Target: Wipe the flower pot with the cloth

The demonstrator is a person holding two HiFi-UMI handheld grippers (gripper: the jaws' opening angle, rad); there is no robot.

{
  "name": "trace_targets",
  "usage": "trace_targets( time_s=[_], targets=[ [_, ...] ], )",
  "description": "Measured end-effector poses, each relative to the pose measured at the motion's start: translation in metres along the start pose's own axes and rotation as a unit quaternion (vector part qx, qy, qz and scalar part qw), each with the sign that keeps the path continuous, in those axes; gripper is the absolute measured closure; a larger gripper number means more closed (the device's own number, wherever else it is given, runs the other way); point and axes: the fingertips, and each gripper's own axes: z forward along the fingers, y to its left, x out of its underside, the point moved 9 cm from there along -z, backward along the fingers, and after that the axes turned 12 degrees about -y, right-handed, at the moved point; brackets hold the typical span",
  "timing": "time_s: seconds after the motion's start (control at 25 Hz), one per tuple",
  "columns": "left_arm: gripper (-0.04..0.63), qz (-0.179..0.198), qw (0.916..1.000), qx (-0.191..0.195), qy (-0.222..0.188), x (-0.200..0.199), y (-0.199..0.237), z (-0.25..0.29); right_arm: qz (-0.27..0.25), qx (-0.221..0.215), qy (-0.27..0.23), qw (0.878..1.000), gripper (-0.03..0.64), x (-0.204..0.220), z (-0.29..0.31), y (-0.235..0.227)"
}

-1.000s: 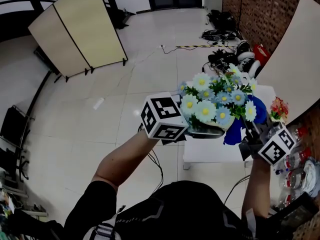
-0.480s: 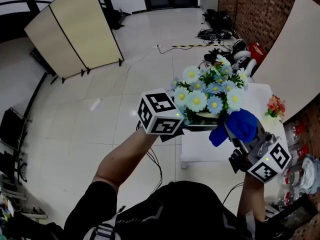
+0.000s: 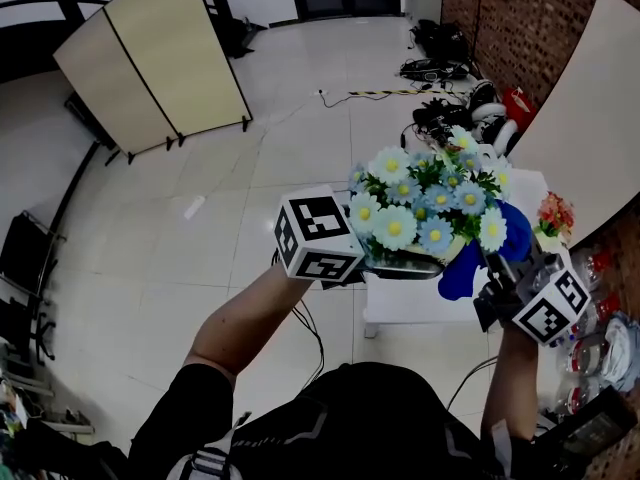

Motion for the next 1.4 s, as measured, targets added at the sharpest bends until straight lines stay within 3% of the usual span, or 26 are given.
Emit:
trace_targets(
  time_s=[0.16,0.4,0.56,0.8,0.96,1.4],
  targets=[
    [0.061,0.011,0.9999,0.006,-0.012,-0.001,-0.001,0.002,0.009,-0.004,0.003,1.000,0.529,0.001,-0.001,-0.011],
    [0.061,0.010,0.9996,-0.019,-0.019,0.004,0.004,0.000,0.021,0.003,-0.021,1.000,0.528,-0.006,-0.026,-0.025],
    [0.061,0.014,0.9994,0.006,-0.030,0.002,0.003,0.003,0.037,0.008,-0.022,0.999,0.528,-0.012,-0.020,-0.052],
    [0.061,0.030,0.9985,0.043,-0.019,-0.016,-0.003,-0.002,0.079,-0.066,0.019,0.994,0.528,-0.007,0.030,-0.048],
    [0.061,0.024,0.9986,0.041,-0.024,-0.011,-0.001,0.000,0.113,-0.110,0.030,0.987,0.528,-0.005,0.033,-0.049],
    [0.061,0.013,0.9992,0.021,-0.032,0.002,0.007,0.001,0.142,-0.152,0.022,0.978,0.528,-0.007,-0.001,-0.004]
  ],
)
